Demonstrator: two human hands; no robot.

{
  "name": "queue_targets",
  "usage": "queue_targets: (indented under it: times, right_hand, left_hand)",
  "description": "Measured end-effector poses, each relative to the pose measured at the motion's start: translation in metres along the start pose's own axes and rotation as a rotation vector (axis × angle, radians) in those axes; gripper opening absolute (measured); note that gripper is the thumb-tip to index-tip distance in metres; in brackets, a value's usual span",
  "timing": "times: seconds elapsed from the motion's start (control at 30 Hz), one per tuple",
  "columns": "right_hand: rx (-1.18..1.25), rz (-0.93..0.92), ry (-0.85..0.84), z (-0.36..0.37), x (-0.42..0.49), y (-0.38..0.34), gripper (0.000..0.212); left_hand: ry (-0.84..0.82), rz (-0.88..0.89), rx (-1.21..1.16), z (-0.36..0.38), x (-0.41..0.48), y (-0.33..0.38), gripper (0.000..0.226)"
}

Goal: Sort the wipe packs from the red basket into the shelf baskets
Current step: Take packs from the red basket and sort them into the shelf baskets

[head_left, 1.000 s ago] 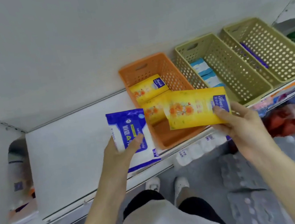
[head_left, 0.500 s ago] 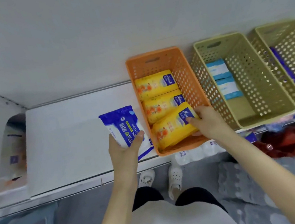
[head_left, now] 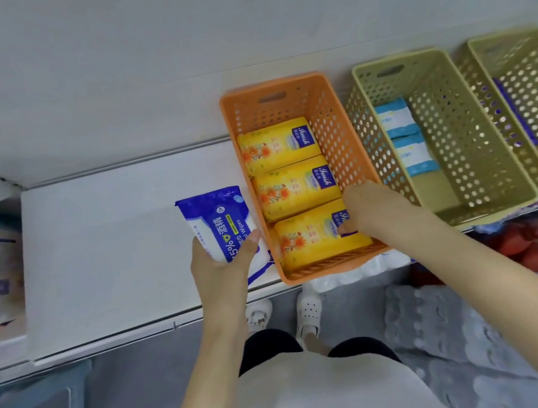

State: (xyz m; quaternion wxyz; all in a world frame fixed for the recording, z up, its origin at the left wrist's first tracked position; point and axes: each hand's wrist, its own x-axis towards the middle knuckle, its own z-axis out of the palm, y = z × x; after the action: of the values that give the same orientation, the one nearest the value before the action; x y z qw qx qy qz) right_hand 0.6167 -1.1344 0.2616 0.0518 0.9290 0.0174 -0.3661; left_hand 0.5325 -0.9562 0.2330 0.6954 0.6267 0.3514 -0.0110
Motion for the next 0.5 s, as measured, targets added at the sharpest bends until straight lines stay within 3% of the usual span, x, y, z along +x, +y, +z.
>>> queue_targets:
  times: [0.2,0.37,0.5]
  right_hand:
    - [-0.238,-0.076,0.022,0.008,0.010,-0.005,0.039]
    - [-0.216,-0.177,-0.021,0.007,0.018,-0.002,0.040]
    - [-0.129,-0.223,-0.049,0.005,0.024,0.003,0.041]
  left_hand:
    - [-0.032,0.011,0.006,-0.002,0.004,0.000,0.049]
    - [-0.067,0.004,-0.007,-0.003,0.005,0.002,0.037]
    - [-0.074,-0.017,0.008,-0.003,0.006,0.004,0.042]
